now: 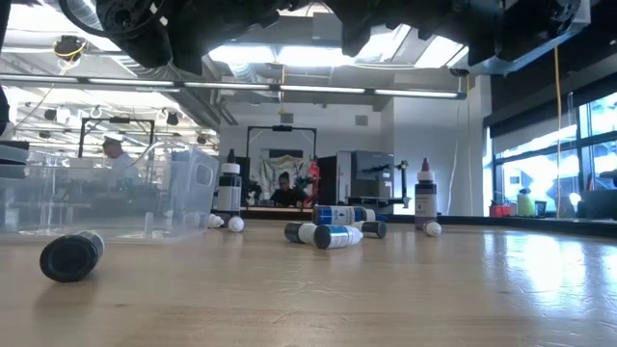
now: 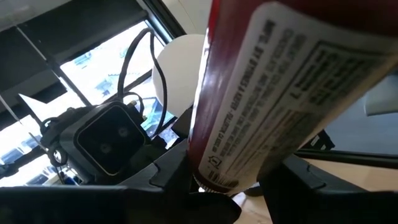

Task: Pick & Place food coloring
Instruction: Put the large red food coloring bottle into the transparent bin

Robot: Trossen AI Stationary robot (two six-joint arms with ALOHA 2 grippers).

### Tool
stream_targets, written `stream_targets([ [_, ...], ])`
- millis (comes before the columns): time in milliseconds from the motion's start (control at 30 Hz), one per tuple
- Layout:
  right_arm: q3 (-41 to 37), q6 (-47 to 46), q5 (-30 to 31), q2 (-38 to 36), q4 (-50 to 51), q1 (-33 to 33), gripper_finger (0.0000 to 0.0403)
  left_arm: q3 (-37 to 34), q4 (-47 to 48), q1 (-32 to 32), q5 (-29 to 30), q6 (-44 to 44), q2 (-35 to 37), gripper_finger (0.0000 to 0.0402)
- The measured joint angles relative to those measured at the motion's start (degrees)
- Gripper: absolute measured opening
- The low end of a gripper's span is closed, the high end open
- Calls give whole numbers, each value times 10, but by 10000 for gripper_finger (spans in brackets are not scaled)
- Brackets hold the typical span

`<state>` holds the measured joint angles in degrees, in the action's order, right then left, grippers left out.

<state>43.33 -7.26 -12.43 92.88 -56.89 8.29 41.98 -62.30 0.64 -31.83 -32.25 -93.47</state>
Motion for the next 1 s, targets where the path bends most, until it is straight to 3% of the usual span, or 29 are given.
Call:
stream_targets([
  [133, 0, -1, -3, 0, -5, 0, 213, 0, 1, 0, 1, 0, 0, 159],
  [567, 0, -14, -12, -1, -3, 0, 319, 0, 3, 0, 0, 0, 0, 159],
  [1000, 0, -35, -7, -1, -28, 0, 328, 0, 0, 0, 6, -37, 0, 159],
])
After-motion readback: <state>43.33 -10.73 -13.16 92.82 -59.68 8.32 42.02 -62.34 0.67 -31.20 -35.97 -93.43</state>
